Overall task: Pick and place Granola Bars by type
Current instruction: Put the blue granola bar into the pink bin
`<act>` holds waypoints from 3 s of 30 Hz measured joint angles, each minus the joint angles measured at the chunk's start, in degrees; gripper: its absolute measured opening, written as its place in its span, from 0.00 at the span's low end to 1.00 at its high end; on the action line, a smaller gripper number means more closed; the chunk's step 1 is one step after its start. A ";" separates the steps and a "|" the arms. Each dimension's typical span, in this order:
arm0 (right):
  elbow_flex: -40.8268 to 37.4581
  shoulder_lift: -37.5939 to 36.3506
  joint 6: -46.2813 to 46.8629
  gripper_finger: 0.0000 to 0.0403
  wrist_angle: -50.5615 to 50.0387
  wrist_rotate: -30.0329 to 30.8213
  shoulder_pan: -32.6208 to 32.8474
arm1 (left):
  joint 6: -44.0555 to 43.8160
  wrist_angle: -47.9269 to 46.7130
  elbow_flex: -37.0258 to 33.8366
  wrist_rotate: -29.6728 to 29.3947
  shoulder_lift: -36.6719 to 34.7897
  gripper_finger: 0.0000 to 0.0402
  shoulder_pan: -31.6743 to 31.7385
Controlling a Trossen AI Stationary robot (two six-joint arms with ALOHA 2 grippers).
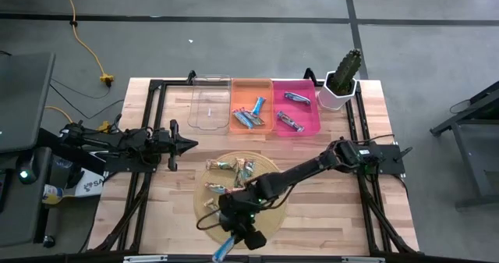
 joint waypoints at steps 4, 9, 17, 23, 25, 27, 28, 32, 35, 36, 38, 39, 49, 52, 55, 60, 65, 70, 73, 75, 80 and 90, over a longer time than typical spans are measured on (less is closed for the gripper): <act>1.61 -0.11 7.23 0.21 9.90 -6.90 -0.99 | 0.00 -0.02 0.00 0.00 0.00 0.00 0.00; 1.52 -0.11 16.12 0.21 26.09 -10.32 -2.18 | 0.00 0.00 0.00 0.00 0.00 0.00 0.00; 1.48 -0.18 22.85 0.21 48.21 -5.87 -4.88 | 0.00 -0.01 0.01 0.00 0.01 0.00 0.00; 1.46 -2.12 20.84 0.21 50.62 0.70 -8.38 | 0.00 -0.02 0.01 0.00 0.02 0.00 0.00; 1.46 -3.57 18.41 0.21 50.07 2.92 -9.74 | 0.00 0.00 0.01 0.00 0.00 0.00 0.00; 1.46 -5.25 16.12 0.21 49.21 5.23 -11.26 | 0.00 0.00 0.02 0.02 0.02 0.00 0.00; 1.46 -6.29 14.62 0.21 47.66 6.69 -11.95 | 0.00 -0.01 0.02 0.00 0.00 0.00 0.00; 1.46 -11.41 6.41 0.21 39.19 15.31 -14.43 | 0.00 -0.02 0.02 0.02 0.00 0.00 0.00; 1.46 -15.99 -1.43 0.21 29.19 26.17 -15.58 | 0.00 -0.02 0.00 0.02 0.02 0.00 0.00; 1.46 -17.59 -3.78 0.21 25.79 30.71 -15.79 | 0.00 -0.01 0.02 0.00 0.01 0.00 0.00; 1.48 -20.65 -7.86 0.21 18.58 40.37 -16.01 | 0.00 -0.02 0.02 0.00 0.00 0.00 0.00; 1.50 -22.14 -9.39 0.21 15.20 45.56 -16.04 | 0.00 -0.01 0.01 -0.02 0.01 0.00 0.00; 1.50 -31.05 5.17 0.21 -24.10 84.30 -18.99 | 0.00 0.00 0.00 -0.04 0.00 0.00 0.00; 1.50 -31.62 19.20 0.21 -38.71 85.40 -21.74 | 0.00 0.00 0.02 -0.07 0.00 0.00 0.00; 1.48 -31.41 32.26 0.21 -51.26 81.76 -24.99 | 0.00 0.00 0.02 -0.04 0.00 0.00 0.00; 1.09 -29.94 38.72 0.21 -57.93 75.17 -29.84 | 0.00 0.00 0.02 -0.05 0.02 0.00 0.00; -6.46 -29.90 37.80 0.21 -54.23 74.20 -34.01 | 0.00 -0.02 0.02 -0.05 0.02 0.00 0.00; -20.28 -29.86 37.59 0.21 -46.39 69.96 -38.19 | 0.00 0.00 0.01 -0.04 0.01 0.00 0.00; -29.16 -30.06 36.92 0.21 -38.15 66.21 -39.94 | 0.00 0.00 0.00 -0.04 0.02 0.00 0.00; -34.46 -30.27 35.76 0.21 -32.99 63.87 -40.92 | 0.00 -0.02 0.02 -0.05 0.00 0.00 0.00; -44.59 -30.49 31.59 0.21 -22.93 58.84 -43.90 | 0.00 0.00 0.02 -0.07 0.00 0.00 0.00; -55.64 -30.51 24.46 0.21 -7.25 49.64 -49.17 | 0.00 -0.02 0.01 -0.04 0.02 0.00 0.00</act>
